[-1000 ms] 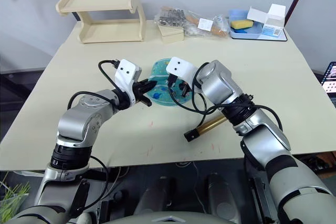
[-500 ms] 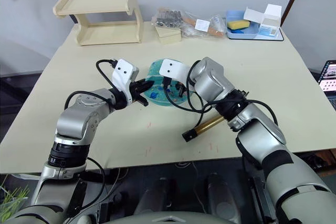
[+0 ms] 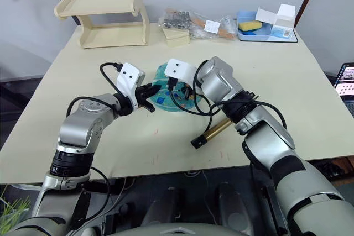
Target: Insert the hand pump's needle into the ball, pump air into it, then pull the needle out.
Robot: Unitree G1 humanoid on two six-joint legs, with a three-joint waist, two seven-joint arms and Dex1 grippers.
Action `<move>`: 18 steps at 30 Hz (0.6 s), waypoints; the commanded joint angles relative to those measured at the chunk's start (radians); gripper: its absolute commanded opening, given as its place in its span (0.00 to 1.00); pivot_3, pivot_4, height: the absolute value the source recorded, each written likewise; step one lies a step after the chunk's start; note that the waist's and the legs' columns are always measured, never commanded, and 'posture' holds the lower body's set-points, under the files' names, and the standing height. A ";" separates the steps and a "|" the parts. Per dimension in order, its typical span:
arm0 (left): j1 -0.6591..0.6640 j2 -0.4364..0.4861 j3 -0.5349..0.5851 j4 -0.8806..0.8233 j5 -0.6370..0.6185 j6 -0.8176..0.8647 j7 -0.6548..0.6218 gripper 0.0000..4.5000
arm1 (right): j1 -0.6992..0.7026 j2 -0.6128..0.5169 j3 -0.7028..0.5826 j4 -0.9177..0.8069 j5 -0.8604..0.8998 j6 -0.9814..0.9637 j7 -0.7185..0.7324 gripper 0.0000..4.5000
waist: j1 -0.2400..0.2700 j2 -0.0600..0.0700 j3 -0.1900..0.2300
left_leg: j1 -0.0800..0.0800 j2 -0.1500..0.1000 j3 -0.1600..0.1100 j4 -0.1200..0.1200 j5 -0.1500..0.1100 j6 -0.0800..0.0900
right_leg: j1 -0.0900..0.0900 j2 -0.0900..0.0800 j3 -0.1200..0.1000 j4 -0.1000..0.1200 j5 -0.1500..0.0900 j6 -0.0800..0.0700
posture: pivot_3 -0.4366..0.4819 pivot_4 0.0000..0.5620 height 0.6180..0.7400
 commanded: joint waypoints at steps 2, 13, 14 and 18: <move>0.022 -0.032 -0.086 0.032 -0.014 0.011 -0.059 0.00 | -0.045 0.115 0.007 0.034 0.025 -0.098 -0.010 0.07 | -0.003 0.001 -0.003 | 0.001 0.000 0.000 -0.001 0.000 0.000 | 0.000 0.000 0.000 0.000 0.000 0.000 | 0.48 0.27 1.00; 0.036 -0.045 -0.083 0.047 0.007 0.005 -0.073 0.00 | -0.104 0.230 -0.041 0.262 -0.002 -0.218 -0.060 0.07 | -0.023 0.000 -0.012 | 0.012 0.000 -0.005 -0.006 0.000 0.000 | 0.006 0.004 0.002 0.000 -0.002 -0.004 | 0.48 0.27 1.00; 0.037 -0.046 -0.083 0.047 0.008 0.005 -0.073 0.00 | -0.109 0.239 -0.048 0.282 -0.002 -0.229 -0.066 0.07 | -0.023 0.000 -0.013 | 0.015 0.000 -0.005 -0.008 0.000 0.000 | 0.008 0.005 0.003 -0.001 -0.003 -0.005 | 0.48 0.27 1.00; 0.043 -0.052 -0.082 0.046 0.013 0.006 -0.077 0.00 | -0.125 0.284 -0.072 0.388 -0.014 -0.284 -0.107 0.07 | -0.025 0.000 -0.015 | 0.018 0.000 -0.010 -0.010 0.000 0.000 | 0.009 0.009 0.004 -0.001 -0.003 -0.005 | 0.48 0.27 1.00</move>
